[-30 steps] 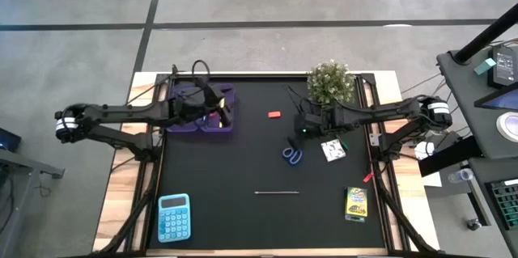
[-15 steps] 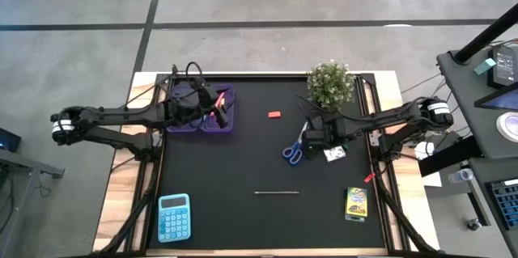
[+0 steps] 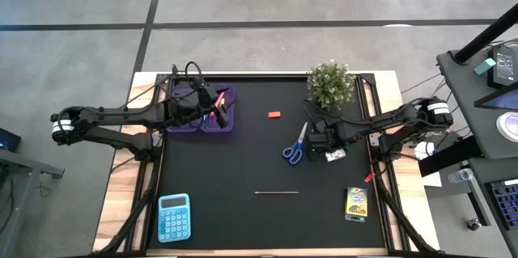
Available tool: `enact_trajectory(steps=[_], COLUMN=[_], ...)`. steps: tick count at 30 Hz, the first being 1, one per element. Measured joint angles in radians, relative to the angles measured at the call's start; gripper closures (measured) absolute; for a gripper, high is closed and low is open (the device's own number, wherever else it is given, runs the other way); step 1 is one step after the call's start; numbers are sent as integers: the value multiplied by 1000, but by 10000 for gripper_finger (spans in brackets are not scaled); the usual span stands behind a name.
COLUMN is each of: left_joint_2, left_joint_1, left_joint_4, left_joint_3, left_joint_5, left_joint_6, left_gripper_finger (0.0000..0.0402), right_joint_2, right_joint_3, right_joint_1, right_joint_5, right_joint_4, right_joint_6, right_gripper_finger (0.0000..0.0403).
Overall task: Pack school essentials
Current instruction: Put the purple notes into the purple box
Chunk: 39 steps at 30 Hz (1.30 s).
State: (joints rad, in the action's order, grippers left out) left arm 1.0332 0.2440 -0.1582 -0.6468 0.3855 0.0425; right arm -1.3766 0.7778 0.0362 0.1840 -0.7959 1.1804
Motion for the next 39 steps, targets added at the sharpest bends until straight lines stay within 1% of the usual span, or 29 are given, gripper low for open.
enact_trajectory(steps=[7, 17, 25, 32, 35, 39], left_joint_2=[0, 0, 0, 0, 0, 0], left_joint_1=[0, 0, 0, 0, 0, 0], left_joint_4=[0, 0, 0, 0, 0, 0], left_joint_3=[0, 0, 0, 0, 0, 0], left_joint_5=[0, 0, 0, 1, 1, 1], left_joint_6=[0, 0, 0, 0, 0, 0], left_gripper_finger=[185, 185, 185, 185, 185, 185], right_joint_2=[0, 0, 0, 2, 2, 2], right_joint_3=[-13, -48, -98, -122, -128, -130], right_joint_1=[-6, -6, -6, -6, -6, -6], right_joint_5=[26, 27, 32, 35, 35, 34], right_joint_4=[7, 33, 110, 129, 129, 129], right_joint_6=[-1, 24, 26, 20, 14, 13], right_gripper_finger=[266, 266, 266, 268, 282, 324])
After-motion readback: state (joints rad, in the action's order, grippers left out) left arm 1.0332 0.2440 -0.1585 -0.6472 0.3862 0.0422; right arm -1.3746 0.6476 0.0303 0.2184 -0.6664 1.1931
